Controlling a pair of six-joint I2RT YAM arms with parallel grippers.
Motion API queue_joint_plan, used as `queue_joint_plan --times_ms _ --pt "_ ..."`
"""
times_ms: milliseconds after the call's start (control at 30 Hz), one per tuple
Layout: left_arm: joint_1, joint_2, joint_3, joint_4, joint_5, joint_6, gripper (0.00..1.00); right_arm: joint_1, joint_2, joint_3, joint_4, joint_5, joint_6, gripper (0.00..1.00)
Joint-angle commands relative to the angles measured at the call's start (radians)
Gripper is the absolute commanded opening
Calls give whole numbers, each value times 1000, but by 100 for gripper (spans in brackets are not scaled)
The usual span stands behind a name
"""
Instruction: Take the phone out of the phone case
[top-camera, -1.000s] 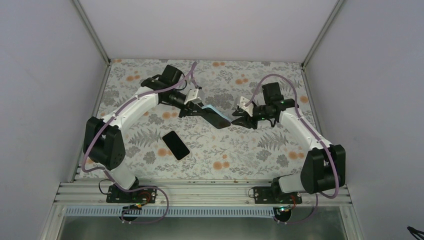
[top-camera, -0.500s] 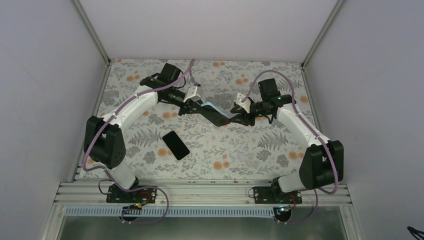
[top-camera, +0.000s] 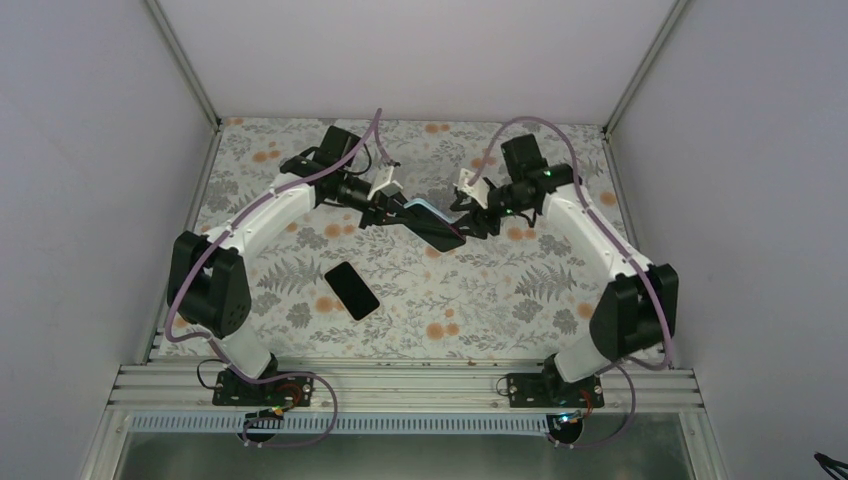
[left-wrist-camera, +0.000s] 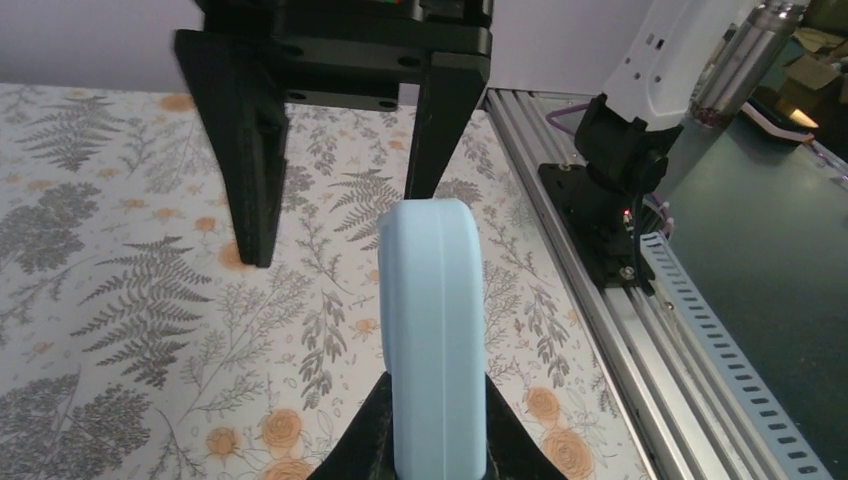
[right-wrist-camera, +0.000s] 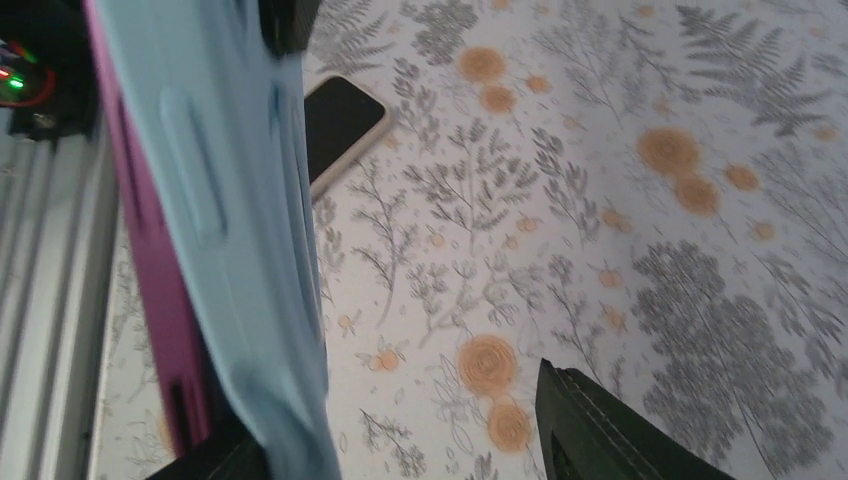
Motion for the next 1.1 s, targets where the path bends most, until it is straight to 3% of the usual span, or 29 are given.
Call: queue_joint_plan --times_ms 0,100,233,367,433,633,700,900,1067 --pt "-59 -12 -24 113 147 -63 2 126 114 207 -120 -291 -114 58" --pt "-71 -12 -47 185 67 -89 2 163 216 313 -226 -366 -153 54" --pt "-67 -23 -82 308 -20 -158 2 180 293 394 -324 -408 -186 30" --pt "-56 -37 -81 409 -150 -200 2 161 318 372 -341 -410 -169 5" --pt "-54 -48 -79 469 -258 -223 4 122 317 357 -331 -432 -138 4" --pt "-42 -119 -120 572 -518 -203 60 -49 307 317 -316 -454 -54 4" --pt "-42 -135 -125 592 -579 -200 71 -90 287 287 -251 -419 33 4" --pt "-63 -209 -227 760 -715 -232 79 -146 260 246 -8 -277 416 4" --pt "-163 -214 -297 837 -824 -180 81 -164 288 305 128 -232 624 4"
